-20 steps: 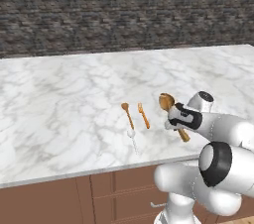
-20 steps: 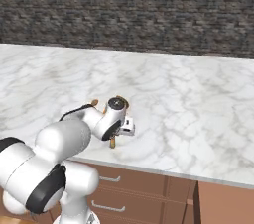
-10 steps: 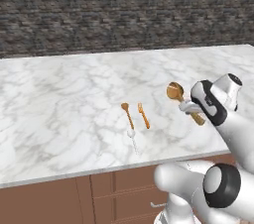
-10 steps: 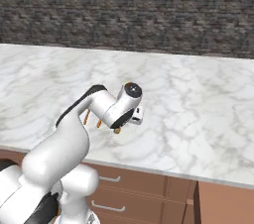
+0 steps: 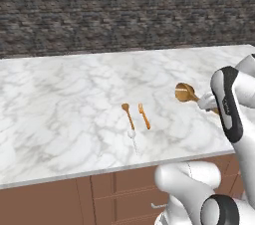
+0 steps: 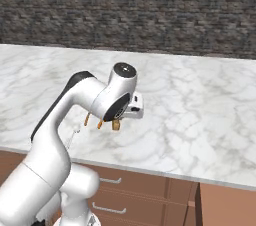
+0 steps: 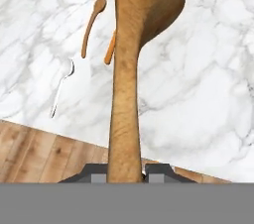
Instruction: Organize the utensils by type. Pick up the wooden spoons from the counter and place them in the open cabinet. Then pick up the metallic utensils from the counter and place them in the open drawer.
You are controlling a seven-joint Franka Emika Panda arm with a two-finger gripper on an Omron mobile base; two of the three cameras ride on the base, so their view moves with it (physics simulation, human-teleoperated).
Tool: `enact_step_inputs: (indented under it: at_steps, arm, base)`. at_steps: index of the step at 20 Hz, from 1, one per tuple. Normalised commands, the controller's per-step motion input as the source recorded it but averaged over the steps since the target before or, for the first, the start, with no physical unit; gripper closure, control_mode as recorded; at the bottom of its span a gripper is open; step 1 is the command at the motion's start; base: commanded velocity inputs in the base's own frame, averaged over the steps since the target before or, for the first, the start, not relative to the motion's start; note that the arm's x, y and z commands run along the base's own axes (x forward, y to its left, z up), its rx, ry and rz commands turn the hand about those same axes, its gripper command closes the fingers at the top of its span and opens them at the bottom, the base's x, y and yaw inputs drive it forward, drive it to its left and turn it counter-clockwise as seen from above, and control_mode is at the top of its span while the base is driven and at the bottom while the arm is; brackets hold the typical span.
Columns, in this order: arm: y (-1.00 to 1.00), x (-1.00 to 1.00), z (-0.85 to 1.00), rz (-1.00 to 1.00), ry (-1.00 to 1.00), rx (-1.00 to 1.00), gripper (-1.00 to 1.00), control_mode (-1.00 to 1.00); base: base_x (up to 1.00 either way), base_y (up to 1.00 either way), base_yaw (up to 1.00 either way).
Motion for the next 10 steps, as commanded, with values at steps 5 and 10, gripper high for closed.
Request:
enact_step_inputs:
  at_steps: [5,10]
  arm:
    - [0.72,-0.84,0.17,0.04,-0.16,0.03,1.0,-1.0]
    - [0.99,-0.12,0.38,-0.03,-0.46,0.14,1.0,-1.0]
  base:
    - [0.0,0.0,0.0]
    - [0.0,0.0,0.0]
